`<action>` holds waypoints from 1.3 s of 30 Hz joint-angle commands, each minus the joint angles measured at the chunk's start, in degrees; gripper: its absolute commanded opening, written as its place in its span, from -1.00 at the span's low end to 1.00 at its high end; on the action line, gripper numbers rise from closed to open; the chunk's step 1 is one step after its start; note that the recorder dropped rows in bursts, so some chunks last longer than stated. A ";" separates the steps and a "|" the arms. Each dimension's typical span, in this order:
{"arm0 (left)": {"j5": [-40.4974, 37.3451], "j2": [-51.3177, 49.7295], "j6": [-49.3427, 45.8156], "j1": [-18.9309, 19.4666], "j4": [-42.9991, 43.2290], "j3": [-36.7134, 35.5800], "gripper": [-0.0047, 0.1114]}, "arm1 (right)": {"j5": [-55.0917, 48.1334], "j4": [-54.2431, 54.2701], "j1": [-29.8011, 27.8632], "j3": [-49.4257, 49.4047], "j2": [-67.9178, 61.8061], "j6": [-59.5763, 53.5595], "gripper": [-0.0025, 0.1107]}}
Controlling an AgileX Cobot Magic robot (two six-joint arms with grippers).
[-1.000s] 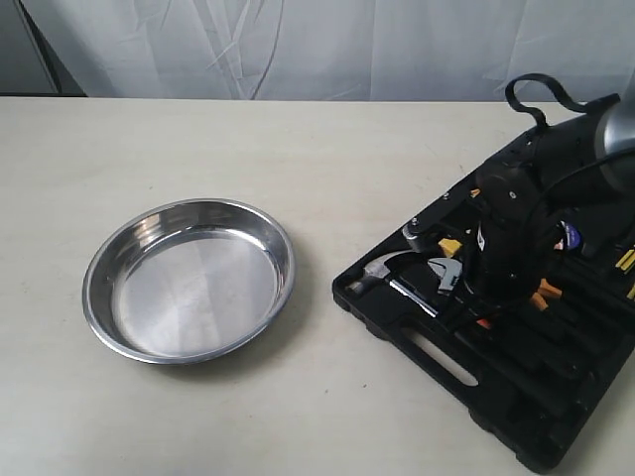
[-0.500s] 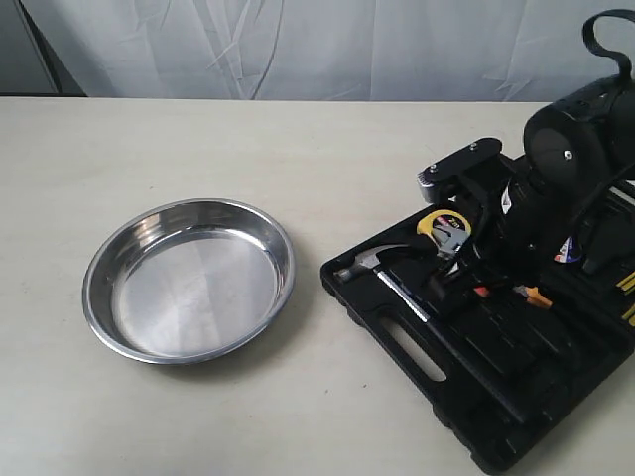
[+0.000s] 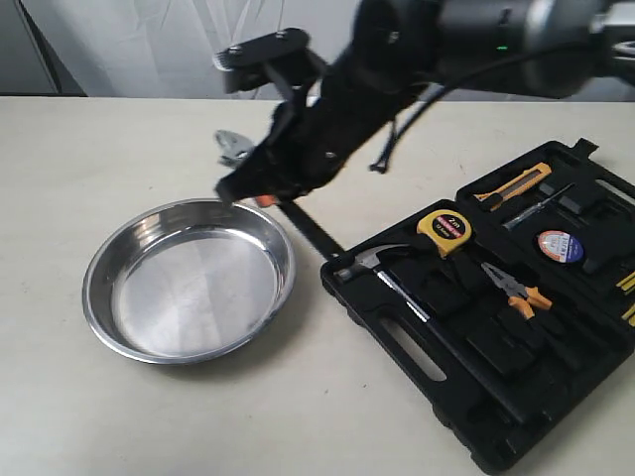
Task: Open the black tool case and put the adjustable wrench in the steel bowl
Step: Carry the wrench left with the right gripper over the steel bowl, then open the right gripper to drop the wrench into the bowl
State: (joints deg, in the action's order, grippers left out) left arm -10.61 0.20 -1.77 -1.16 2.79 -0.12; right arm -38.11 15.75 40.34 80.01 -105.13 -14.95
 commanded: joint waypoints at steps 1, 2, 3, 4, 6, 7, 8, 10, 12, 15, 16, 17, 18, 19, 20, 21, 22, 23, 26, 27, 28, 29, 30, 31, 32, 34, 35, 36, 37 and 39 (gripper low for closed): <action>0.19 -0.20 0.05 -0.06 -0.09 0.12 -0.91 | -3.36 3.92 4.21 12.58 -10.65 -3.17 -0.97; 0.19 -0.20 0.05 -0.06 -0.09 0.12 -0.91 | -4.10 3.92 4.98 14.93 -13.06 -3.17 -0.97; 0.19 -0.20 0.05 -0.06 -0.09 0.12 -0.91 | -4.96 3.92 5.42 16.67 -14.87 -3.17 -0.97; 0.19 -0.20 0.05 -0.06 -0.09 0.12 -0.91 | -5.94 3.92 5.79 18.59 -16.98 -3.07 -0.97; 0.19 -0.20 0.05 -0.06 -0.09 0.12 -0.91 | -7.69 3.92 6.05 21.56 -20.43 -3.07 -0.97; 0.19 -0.20 0.05 -0.06 -0.09 0.12 -0.91 | -7.89 4.34 6.05 22.30 -21.79 -3.07 -0.97; 0.19 -0.20 0.05 -0.06 -0.09 0.12 -0.91 | -7.89 4.36 6.05 22.96 -22.66 -2.81 -0.97; 0.19 -0.20 0.05 -0.06 -0.09 0.12 -0.91 | -6.54 4.36 6.05 23.06 -24.16 -1.91 -0.97; 0.19 -0.20 0.05 -0.06 -0.09 0.12 -0.91 | -5.40 4.36 6.05 23.06 -25.16 -1.70 -0.97; 0.19 -0.20 0.05 -0.06 -0.09 0.12 -0.91 | -3.70 4.36 6.05 23.06 -25.61 -1.70 -0.97; 0.19 -0.20 0.05 -0.06 -0.09 0.12 -0.91 | -3.26 4.49 6.05 23.06 -25.61 -1.70 -0.97; 0.19 -0.20 0.05 -0.06 -0.09 0.12 -0.91 | -2.66 4.49 6.05 23.06 -25.74 -1.70 -0.97; 0.19 -0.20 0.05 -0.06 -0.09 0.12 -0.91 | -2.24 4.49 6.05 23.06 -25.76 -1.70 -0.97; 0.19 -0.20 0.05 -0.06 -0.09 0.12 -0.91 | -1.63 4.13 6.05 23.06 -25.99 -1.70 -0.97; 0.19 -0.20 0.05 -0.06 -0.09 0.12 -0.91 | -1.40 4.04 6.05 23.06 -26.24 -1.70 -0.97; 0.19 -0.20 0.05 -0.06 -0.09 0.12 -0.91 | -1.15 4.04 6.05 23.06 -26.53 -1.70 -0.97; 0.19 -0.20 0.05 -0.06 -0.09 0.12 -0.91 | -1.14 3.93 6.05 23.06 -26.81 -1.70 -0.97; 0.19 -0.20 0.05 -0.06 -0.09 0.12 -0.91 | -1.14 3.91 6.05 23.06 -27.23 -1.70 -0.97; 0.19 -0.20 0.05 -0.06 -0.09 0.12 -0.91 | -1.14 3.91 6.05 23.06 -28.40 -1.55 -0.96; 0.19 -0.20 0.05 -0.06 -0.09 0.12 -0.91 | -1.14 3.91 6.05 23.06 -28.58 -1.55 -0.92; 0.19 -0.20 0.05 -0.06 -0.09 0.12 -0.91 | -1.25 3.91 6.05 23.06 -28.91 -1.55 -0.86; 0.19 -0.20 0.05 -0.06 -0.09 0.12 -0.91 | -1.37 3.91 6.05 23.06 -29.04 -1.42 -0.72; 0.19 -0.20 0.05 -0.06 -0.09 0.12 -0.91 | -1.37 3.91 6.05 23.06 -29.14 -1.42 -0.61; 0.19 -0.20 0.05 -0.06 -0.09 0.12 -0.91 | -1.37 3.91 6.05 23.06 -29.14 -1.37 -0.46; 0.19 -0.20 0.05 -0.06 -0.09 0.12 -0.91 | -1.63 4.09 6.05 23.06 -29.14 -1.37 -0.31; 0.19 -0.20 0.05 -0.06 -0.09 0.12 -0.91 | -2.68 3.99 6.05 23.06 -28.76 -1.37 -0.11; 0.19 -0.20 0.05 -0.06 -0.09 0.12 -0.91 | -3.66 3.84 6.05 23.06 -28.28 -1.37 -0.12; 0.19 -0.20 0.05 -0.06 -0.09 0.12 -0.91 | -4.38 3.43 6.05 23.06 -28.01 -1.37 -0.16; 0.19 -0.20 0.05 -0.06 -0.09 0.12 -0.91 | -5.40 2.75 6.05 23.06 -27.38 -1.37 -0.26; 0.19 -0.20 0.05 -0.06 -0.09 0.12 -0.91 | -7.64 1.30 6.05 23.06 -25.89 -1.37 -0.56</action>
State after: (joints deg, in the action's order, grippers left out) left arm -10.61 0.20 -1.77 -1.16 2.79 -0.12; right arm -43.04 19.15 46.51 102.73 -133.64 -16.29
